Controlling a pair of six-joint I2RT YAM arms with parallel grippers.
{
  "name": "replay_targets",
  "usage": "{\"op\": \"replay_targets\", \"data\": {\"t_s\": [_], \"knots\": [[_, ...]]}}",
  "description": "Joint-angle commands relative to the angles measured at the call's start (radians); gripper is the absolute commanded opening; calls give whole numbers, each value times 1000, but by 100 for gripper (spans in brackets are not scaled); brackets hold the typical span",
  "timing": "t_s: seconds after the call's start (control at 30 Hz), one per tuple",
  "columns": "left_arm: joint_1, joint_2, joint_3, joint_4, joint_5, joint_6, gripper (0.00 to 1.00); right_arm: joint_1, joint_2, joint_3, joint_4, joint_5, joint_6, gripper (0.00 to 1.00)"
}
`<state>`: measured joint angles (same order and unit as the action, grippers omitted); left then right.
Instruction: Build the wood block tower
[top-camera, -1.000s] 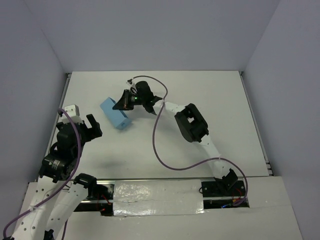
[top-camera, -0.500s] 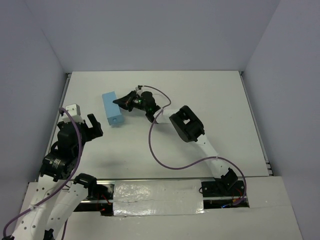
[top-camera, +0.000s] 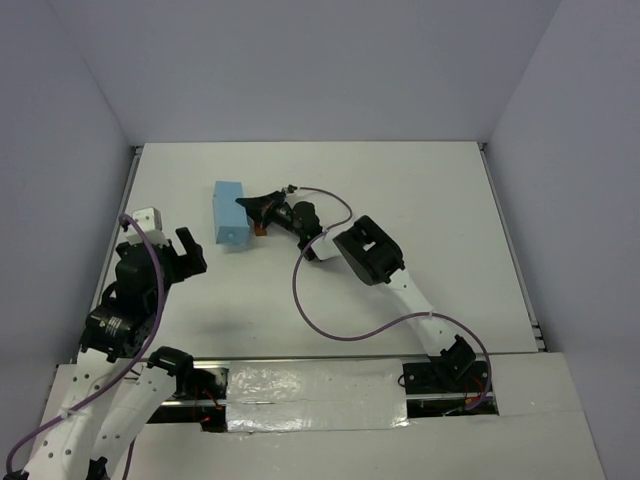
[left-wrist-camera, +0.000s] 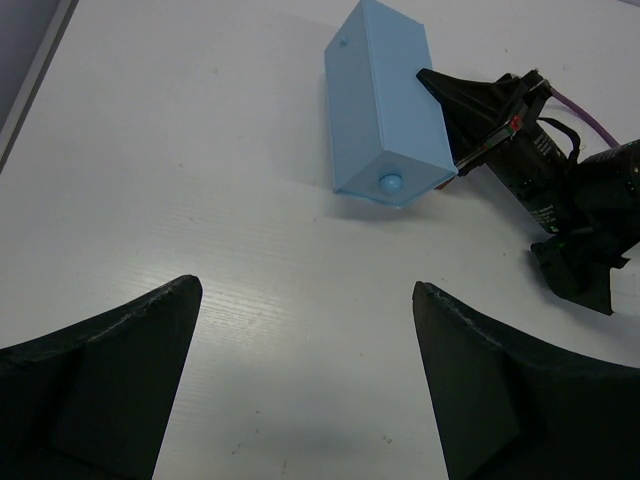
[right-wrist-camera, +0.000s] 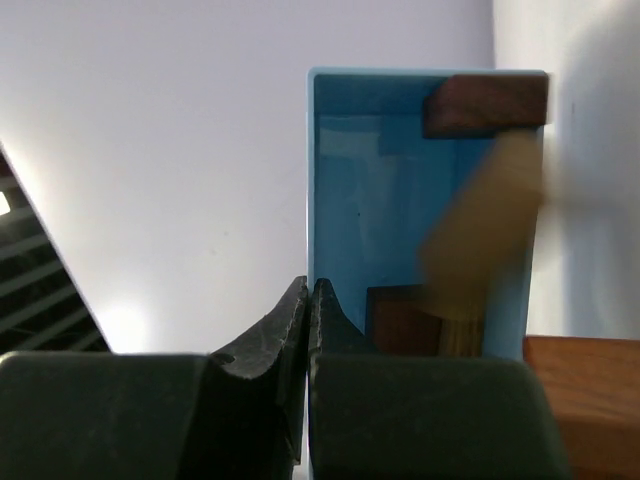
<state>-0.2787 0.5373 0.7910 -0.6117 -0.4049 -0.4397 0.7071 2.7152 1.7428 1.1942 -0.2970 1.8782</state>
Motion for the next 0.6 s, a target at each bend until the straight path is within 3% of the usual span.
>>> {"op": "replay_targets", "data": {"t_s": [0.0,0.2,0.37,0.57], "knots": [[-4,13,7,47,17,29,99,-1,20,7,281,71,104,0],[-5,16,8,49,20,30,99,-6,-15,-26,269,33,90,0],[-5,15,7,49,18,30,100,5,14,69,352,29,148,0],[-5,18,5,49,21,29,100,-3,-101,53,277,-105,85,0]]}}
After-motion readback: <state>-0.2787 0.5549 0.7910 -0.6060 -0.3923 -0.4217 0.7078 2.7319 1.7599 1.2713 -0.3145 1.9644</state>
